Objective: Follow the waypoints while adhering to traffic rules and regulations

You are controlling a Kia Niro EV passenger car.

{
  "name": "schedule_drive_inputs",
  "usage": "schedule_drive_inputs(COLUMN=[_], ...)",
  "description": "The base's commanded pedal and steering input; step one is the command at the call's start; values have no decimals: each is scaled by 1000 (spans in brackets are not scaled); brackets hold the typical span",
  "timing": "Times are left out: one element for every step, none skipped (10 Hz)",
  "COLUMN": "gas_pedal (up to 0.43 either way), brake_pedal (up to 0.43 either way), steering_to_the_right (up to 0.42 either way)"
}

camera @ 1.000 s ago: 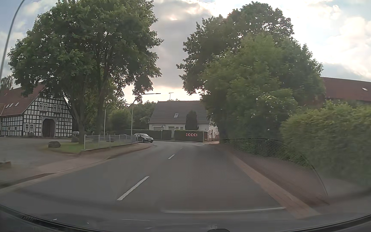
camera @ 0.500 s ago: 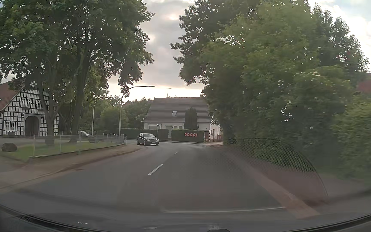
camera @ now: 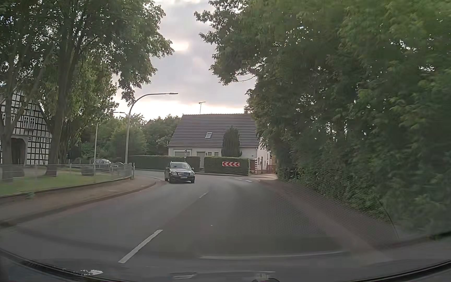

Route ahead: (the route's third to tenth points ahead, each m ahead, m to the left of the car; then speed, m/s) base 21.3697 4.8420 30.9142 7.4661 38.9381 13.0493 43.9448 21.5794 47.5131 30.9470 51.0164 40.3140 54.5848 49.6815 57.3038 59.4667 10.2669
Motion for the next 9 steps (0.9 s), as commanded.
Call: schedule_drive_inputs(gas_pedal=[0,0,0,0,0,0,0,0,0], brake_pedal=[0,0,0,0,0,0,0,0,0], steering_to_the_right=[4,4,3,3,1,0,-2,-4,-6])
